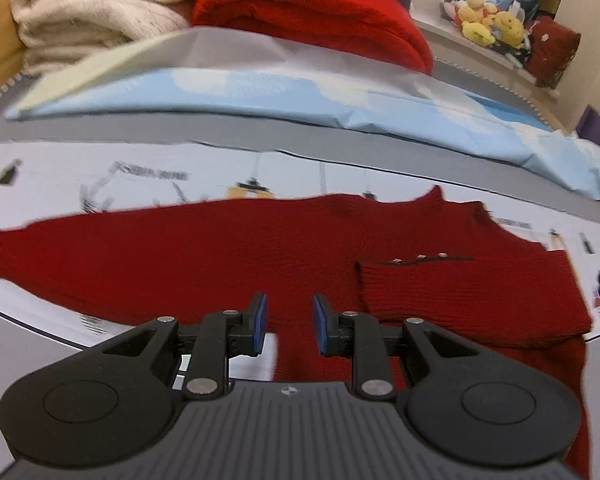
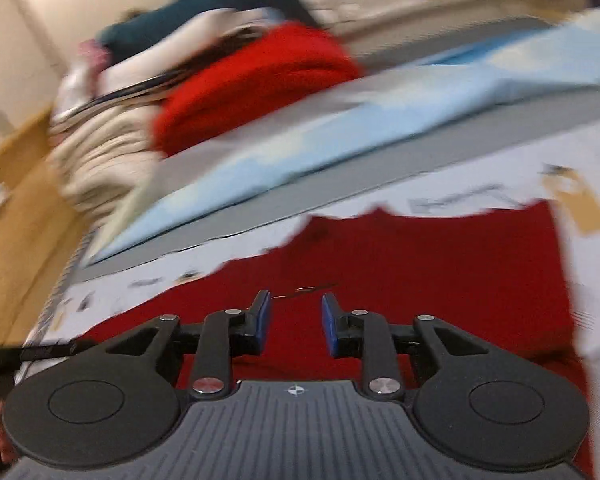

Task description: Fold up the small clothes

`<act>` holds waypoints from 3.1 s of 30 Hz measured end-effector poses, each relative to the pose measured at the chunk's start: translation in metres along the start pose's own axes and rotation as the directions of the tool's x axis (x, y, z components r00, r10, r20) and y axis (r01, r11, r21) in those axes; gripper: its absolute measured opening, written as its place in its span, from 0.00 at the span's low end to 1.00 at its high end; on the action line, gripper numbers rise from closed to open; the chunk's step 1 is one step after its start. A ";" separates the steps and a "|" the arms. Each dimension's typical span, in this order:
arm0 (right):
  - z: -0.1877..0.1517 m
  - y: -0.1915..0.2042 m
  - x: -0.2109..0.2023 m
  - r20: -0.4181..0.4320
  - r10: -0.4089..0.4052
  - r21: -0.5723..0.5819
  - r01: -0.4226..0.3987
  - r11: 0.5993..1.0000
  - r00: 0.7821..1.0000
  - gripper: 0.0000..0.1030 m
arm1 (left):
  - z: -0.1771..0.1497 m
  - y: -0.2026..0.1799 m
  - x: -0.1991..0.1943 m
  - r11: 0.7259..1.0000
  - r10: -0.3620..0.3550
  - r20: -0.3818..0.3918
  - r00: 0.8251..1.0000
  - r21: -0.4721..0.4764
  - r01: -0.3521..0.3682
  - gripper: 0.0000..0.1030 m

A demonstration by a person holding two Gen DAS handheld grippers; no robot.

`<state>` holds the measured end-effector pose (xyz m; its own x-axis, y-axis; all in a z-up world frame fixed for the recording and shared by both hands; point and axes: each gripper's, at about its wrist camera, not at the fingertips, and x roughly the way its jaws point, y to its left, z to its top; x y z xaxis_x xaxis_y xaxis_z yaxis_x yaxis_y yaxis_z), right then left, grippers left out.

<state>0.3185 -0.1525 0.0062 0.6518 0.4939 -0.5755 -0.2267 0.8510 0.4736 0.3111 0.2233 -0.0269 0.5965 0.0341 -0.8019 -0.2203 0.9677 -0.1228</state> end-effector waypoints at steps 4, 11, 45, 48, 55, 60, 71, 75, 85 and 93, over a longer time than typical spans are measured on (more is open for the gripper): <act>0.014 -0.033 -0.047 0.036 -0.213 0.186 0.203 0.961 0.976 0.43 | -0.003 0.002 0.022 0.990 -0.117 -0.047 0.992 -0.088 0.113 0.21; -0.007 -0.097 -0.063 0.016 -0.348 0.382 0.316 0.869 0.937 0.42 | -0.013 -0.009 0.073 0.955 -0.245 -0.127 0.961 -0.203 0.217 0.18; -0.022 -0.158 0.005 -0.249 -0.284 0.432 0.369 0.823 0.926 0.47 | 0.012 -0.003 0.072 0.970 0.076 0.050 0.996 -0.235 -0.063 0.08; -0.024 -0.147 0.018 -0.260 -0.299 0.384 0.383 0.840 0.918 0.57 | 0.014 0.006 0.067 0.970 0.061 0.045 0.997 -0.240 -0.048 0.08; -0.022 -0.126 0.034 -0.271 -0.359 0.204 0.417 0.886 0.893 0.64 | 0.013 0.008 0.065 0.983 0.006 0.011 1.000 -0.183 -0.004 0.08; -0.022 -0.111 0.043 -0.239 -0.400 0.055 0.424 0.904 0.885 0.45 | 0.009 0.004 0.065 0.991 0.002 -0.001 1.000 -0.137 -0.002 0.08; -0.009 -0.157 0.021 -0.203 -0.498 0.122 0.527 0.841 0.843 0.00 | 0.007 0.003 0.065 0.993 -0.045 -0.029 0.999 -0.107 0.041 0.11; -0.005 -0.127 0.017 -0.132 -0.334 0.080 0.346 0.935 0.933 0.36 | 0.008 0.004 0.064 0.993 -0.042 -0.030 0.999 -0.111 0.038 0.12; -0.024 -0.115 0.041 -0.151 -0.409 -0.017 0.411 0.911 0.900 0.07 | 0.007 0.003 0.061 0.996 -0.040 -0.028 0.999 -0.077 0.038 0.12; -0.019 -0.134 0.023 -0.144 -0.449 0.078 0.462 0.883 0.882 0.03 | 0.011 0.023 0.056 0.992 -0.027 -0.021 0.999 -0.120 0.025 0.19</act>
<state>0.3501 -0.2519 -0.0838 0.5723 0.0793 -0.8162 0.1578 0.9660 0.2046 0.3483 0.2500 -0.0677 0.5857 0.0022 -0.8105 -0.2965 0.9313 -0.2117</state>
